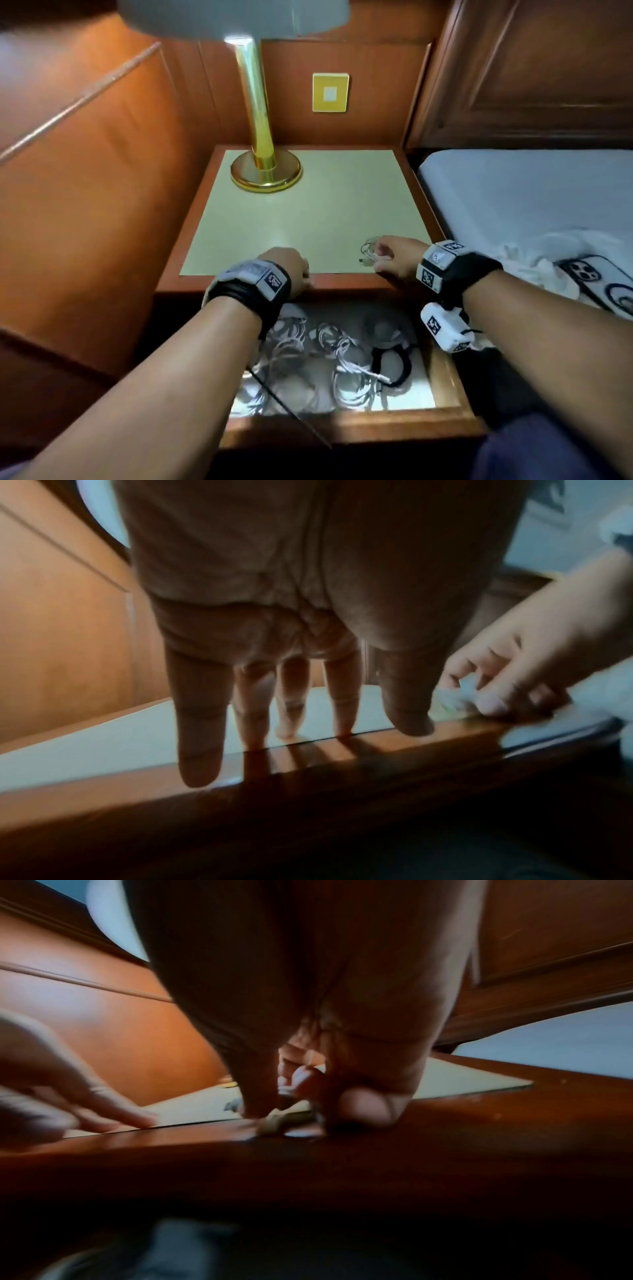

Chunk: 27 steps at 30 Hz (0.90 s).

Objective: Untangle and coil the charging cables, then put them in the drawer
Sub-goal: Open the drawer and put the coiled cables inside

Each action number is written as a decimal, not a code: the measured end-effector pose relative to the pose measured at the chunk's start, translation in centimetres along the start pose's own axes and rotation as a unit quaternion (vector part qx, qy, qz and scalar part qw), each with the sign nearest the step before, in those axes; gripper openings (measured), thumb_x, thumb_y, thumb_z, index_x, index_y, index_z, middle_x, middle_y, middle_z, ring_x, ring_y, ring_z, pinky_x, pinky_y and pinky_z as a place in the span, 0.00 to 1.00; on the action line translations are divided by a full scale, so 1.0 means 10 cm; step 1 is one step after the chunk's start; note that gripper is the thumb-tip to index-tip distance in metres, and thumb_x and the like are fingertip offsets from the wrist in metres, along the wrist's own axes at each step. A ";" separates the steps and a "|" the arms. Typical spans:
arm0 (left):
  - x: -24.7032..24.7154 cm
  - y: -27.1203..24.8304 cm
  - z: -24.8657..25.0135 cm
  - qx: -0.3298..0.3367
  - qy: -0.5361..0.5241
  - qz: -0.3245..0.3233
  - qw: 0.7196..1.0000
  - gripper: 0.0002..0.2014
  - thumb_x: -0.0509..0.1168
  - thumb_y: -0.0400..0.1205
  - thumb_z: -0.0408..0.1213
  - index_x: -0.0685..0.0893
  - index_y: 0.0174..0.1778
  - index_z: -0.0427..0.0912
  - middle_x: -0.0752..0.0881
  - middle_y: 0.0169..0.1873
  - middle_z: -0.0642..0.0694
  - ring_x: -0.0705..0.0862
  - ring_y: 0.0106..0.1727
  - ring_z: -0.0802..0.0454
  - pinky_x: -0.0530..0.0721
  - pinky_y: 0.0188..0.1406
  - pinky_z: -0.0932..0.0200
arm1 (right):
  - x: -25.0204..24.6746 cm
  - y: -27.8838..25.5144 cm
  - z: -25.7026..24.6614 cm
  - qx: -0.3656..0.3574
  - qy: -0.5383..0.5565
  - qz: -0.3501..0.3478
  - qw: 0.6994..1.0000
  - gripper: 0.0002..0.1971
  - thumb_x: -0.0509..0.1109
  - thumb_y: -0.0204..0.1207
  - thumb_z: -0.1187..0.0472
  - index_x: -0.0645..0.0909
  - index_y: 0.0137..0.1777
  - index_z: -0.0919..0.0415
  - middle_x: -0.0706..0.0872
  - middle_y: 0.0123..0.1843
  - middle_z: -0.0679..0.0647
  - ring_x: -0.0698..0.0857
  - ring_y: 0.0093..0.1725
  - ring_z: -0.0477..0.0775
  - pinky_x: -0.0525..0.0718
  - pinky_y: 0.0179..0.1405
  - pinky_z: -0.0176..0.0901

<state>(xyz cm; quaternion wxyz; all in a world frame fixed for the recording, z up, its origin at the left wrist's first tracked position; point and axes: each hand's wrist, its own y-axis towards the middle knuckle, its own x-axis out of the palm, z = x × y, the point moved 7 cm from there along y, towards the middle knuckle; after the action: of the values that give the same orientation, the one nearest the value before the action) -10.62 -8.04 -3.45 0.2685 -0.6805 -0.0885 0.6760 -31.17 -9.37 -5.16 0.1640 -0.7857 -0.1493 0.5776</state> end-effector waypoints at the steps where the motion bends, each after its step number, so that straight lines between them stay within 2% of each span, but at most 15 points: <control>1: 0.06 -0.19 -0.05 -0.002 -0.020 0.001 1.000 0.22 0.64 0.86 0.55 0.85 0.69 0.45 0.87 0.60 0.43 0.84 0.60 0.43 0.80 0.56 0.56 | 0.13 -0.20 -0.14 -0.029 -0.003 -0.019 0.999 0.11 0.71 0.82 0.53 0.73 0.56 0.55 0.81 0.57 0.53 0.77 0.52 0.54 0.69 0.44 0.41; 4: 0.27 -0.66 -0.26 -0.017 -0.105 0.046 0.993 0.25 0.68 0.83 0.58 0.84 0.72 0.47 0.87 0.65 0.47 0.84 0.65 0.47 0.81 0.66 0.55 | 0.49 -0.71 -0.51 -0.106 -0.015 -0.061 0.992 0.12 0.73 0.82 0.53 0.73 0.56 0.53 0.79 0.55 0.50 0.76 0.53 0.51 0.69 0.41 0.41; 7: 0.59 -1.10 -0.42 -0.040 -0.191 0.086 0.977 0.27 0.72 0.80 0.57 0.83 0.72 0.48 0.86 0.68 0.51 0.83 0.67 0.50 0.78 0.69 0.57 | 0.88 -1.01 -0.71 -0.126 -0.036 -0.080 0.988 0.12 0.73 0.81 0.50 0.74 0.56 0.51 0.79 0.52 0.48 0.77 0.52 0.51 0.68 0.45 0.39; 9: 0.88 -1.29 -0.44 -0.054 -0.202 0.075 0.975 0.26 0.73 0.79 0.57 0.85 0.70 0.49 0.86 0.67 0.52 0.83 0.68 0.50 0.76 0.67 0.59 | 1.10 -1.11 -0.83 -0.126 -0.053 -0.085 0.987 0.13 0.73 0.81 0.49 0.76 0.59 0.51 0.79 0.53 0.49 0.76 0.51 0.51 0.67 0.44 0.38; 12: 1.22 -1.32 -0.43 -0.064 -0.217 0.038 0.973 0.28 0.77 0.75 0.55 0.85 0.68 0.48 0.87 0.66 0.48 0.84 0.67 0.49 0.79 0.68 0.58 | 1.33 -1.12 -0.94 -0.112 -0.074 -0.096 0.986 0.21 0.75 0.79 0.50 0.78 0.69 0.54 0.87 0.63 0.55 0.81 0.51 0.53 0.69 0.37 0.40; 14: 1.38 -1.29 -0.40 -0.057 -0.202 -0.001 0.978 0.34 0.80 0.72 0.56 0.82 0.72 0.48 0.85 0.68 0.48 0.83 0.69 0.49 0.78 0.68 0.58 | 1.46 -1.13 -0.94 -0.101 -0.068 -0.127 0.984 0.29 0.77 0.77 0.48 0.75 0.76 0.51 0.85 0.70 0.54 0.85 0.53 0.54 0.76 0.45 0.36; 16: 1.48 -1.25 -0.35 -0.044 -0.172 -0.022 0.984 0.39 0.82 0.67 0.57 0.80 0.73 0.47 0.84 0.70 0.47 0.82 0.69 0.47 0.79 0.69 0.57 | 1.53 -1.17 -0.92 -0.094 -0.073 -0.145 0.982 0.35 0.76 0.75 0.41 0.71 0.80 0.49 0.81 0.75 0.52 0.84 0.66 0.56 0.76 0.59 0.38; 17: 1.51 -1.24 -0.32 -0.037 -0.151 -0.027 0.988 0.40 0.83 0.65 0.57 0.80 0.71 0.48 0.84 0.68 0.47 0.83 0.68 0.46 0.81 0.68 0.55 | 1.53 -1.21 -0.90 -0.092 -0.081 -0.153 0.981 0.37 0.76 0.74 0.38 0.71 0.80 0.49 0.81 0.75 0.51 0.82 0.70 0.57 0.75 0.62 0.40; 19: 1.55 -1.18 -0.27 -0.027 -0.110 -0.031 0.993 0.36 0.83 0.65 0.54 0.82 0.67 0.48 0.86 0.64 0.45 0.85 0.64 0.44 0.84 0.64 0.51 | 1.54 -1.31 -0.84 -0.101 -0.125 -0.175 0.971 0.34 0.79 0.69 0.35 0.77 0.73 0.48 0.84 0.68 0.51 0.82 0.68 0.57 0.76 0.57 0.40; 22: 1.60 -1.11 -0.17 -0.005 -0.072 -0.043 0.996 0.19 0.77 0.70 0.51 0.87 0.54 0.48 0.89 0.55 0.46 0.88 0.55 0.42 0.88 0.57 0.49 | 1.61 -1.42 -0.75 -0.138 -0.218 -0.151 0.954 0.18 0.81 0.68 0.46 0.86 0.56 0.51 0.88 0.57 0.54 0.87 0.58 0.61 0.82 0.49 0.43; 24: 1.61 -1.10 -0.12 0.010 -0.052 -0.038 0.998 0.13 0.72 0.72 0.51 0.87 0.50 0.50 0.90 0.52 0.47 0.88 0.53 0.43 0.88 0.53 0.50 | 1.64 -1.43 -0.72 -0.152 -0.241 -0.115 0.952 0.13 0.75 0.73 0.52 0.87 0.57 0.52 0.86 0.58 0.56 0.87 0.58 0.63 0.81 0.48 0.46; 27: 1.58 -1.10 -0.12 0.014 -0.043 -0.010 0.999 0.15 0.70 0.75 0.51 0.82 0.56 0.54 0.86 0.55 0.50 0.85 0.58 0.44 0.86 0.53 0.51 | 1.60 -1.39 -0.73 -0.164 -0.237 -0.068 0.955 0.18 0.74 0.73 0.49 0.81 0.62 0.49 0.82 0.62 0.53 0.84 0.62 0.61 0.74 0.52 0.49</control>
<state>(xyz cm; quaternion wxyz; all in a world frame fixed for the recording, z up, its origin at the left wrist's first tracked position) -5.68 8.51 -12.00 0.2812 -0.6461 -0.0974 0.7029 -20.26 9.34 -10.85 0.0311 -0.6305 -0.3295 0.7021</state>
